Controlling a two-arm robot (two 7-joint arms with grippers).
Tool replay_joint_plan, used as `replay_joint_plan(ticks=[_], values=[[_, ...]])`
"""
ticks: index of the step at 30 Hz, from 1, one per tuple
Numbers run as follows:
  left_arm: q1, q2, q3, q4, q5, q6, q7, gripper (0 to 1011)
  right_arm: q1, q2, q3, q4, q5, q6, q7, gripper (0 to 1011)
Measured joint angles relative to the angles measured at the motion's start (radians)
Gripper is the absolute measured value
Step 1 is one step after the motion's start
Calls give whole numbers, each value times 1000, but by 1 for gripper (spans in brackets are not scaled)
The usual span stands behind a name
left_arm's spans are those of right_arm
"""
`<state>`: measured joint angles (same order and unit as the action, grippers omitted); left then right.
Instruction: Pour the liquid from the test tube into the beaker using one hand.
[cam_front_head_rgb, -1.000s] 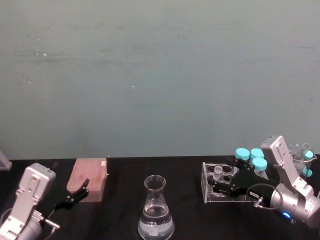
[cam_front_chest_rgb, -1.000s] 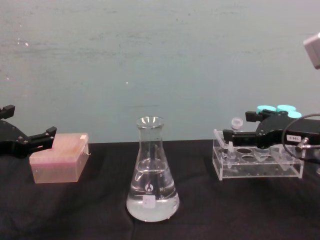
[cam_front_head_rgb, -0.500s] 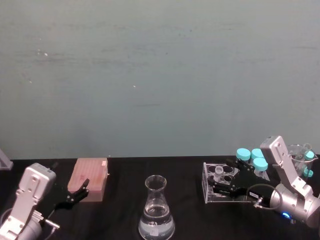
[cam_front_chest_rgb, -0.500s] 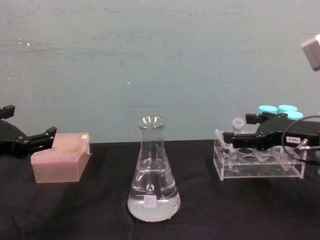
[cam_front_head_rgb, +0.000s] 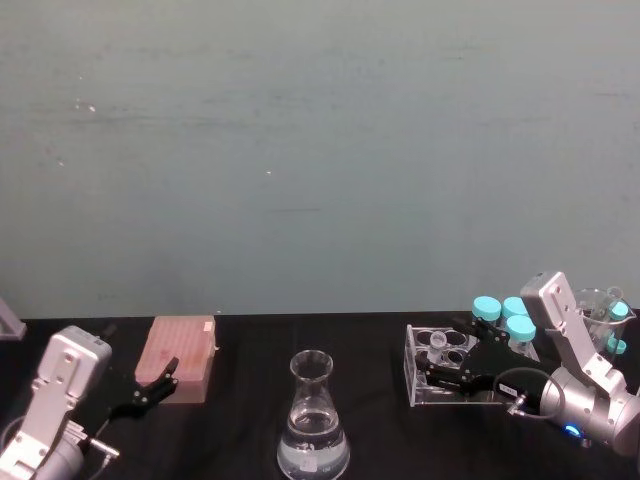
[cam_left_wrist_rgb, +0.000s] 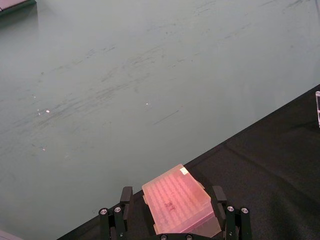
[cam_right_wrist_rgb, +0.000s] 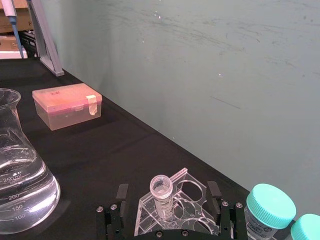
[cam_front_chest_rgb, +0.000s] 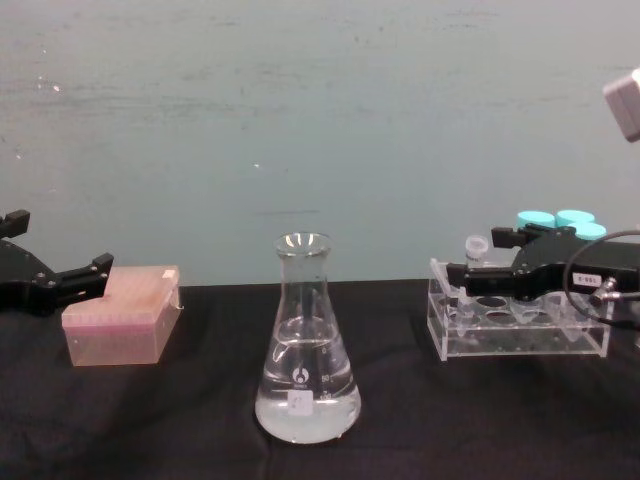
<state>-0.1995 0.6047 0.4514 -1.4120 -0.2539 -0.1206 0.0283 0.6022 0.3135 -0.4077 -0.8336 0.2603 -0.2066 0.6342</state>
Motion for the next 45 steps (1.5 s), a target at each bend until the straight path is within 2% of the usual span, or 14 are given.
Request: replay_joint_plan(ticks=[10, 17, 19, 21, 22, 26, 27, 28, 29, 33, 34, 37, 45], values=[[0, 0, 0, 0, 0, 0, 0, 1000, 0, 0, 0, 0, 1, 0, 0, 981], [0, 0, 0, 0, 0, 0, 0, 1000, 0, 0, 0, 0, 1, 0, 0, 820], [0, 0, 0, 0, 0, 0, 0, 1000, 0, 0, 0, 0, 2, 0, 0, 735], [0, 0, 0, 0, 0, 0, 0, 1000, 0, 0, 0, 0, 2, 0, 0, 713], [0, 0, 0, 0, 0, 0, 0, 1000, 0, 0, 0, 0, 2, 0, 0, 632], [0, 0, 0, 0, 0, 0, 0, 1000, 0, 0, 0, 0, 2, 0, 0, 552], [0, 0, 0, 0, 0, 0, 0, 1000, 0, 0, 0, 0, 2, 0, 0, 489], [0, 0, 0, 0, 0, 0, 0, 1000, 0, 0, 0, 0, 2, 0, 0, 479], [0, 0, 0, 0, 0, 0, 0, 1000, 0, 0, 0, 0, 2, 0, 0, 405], [0, 0, 0, 0, 0, 0, 0, 1000, 0, 0, 0, 0, 2, 0, 0, 332], [0, 0, 0, 0, 0, 0, 0, 1000, 0, 0, 0, 0, 2, 0, 0, 265], [0, 0, 0, 0, 0, 0, 0, 1000, 0, 0, 0, 0, 2, 0, 0, 202], [0, 0, 0, 0, 0, 0, 0, 1000, 0, 0, 0, 0, 2, 0, 0, 202]])
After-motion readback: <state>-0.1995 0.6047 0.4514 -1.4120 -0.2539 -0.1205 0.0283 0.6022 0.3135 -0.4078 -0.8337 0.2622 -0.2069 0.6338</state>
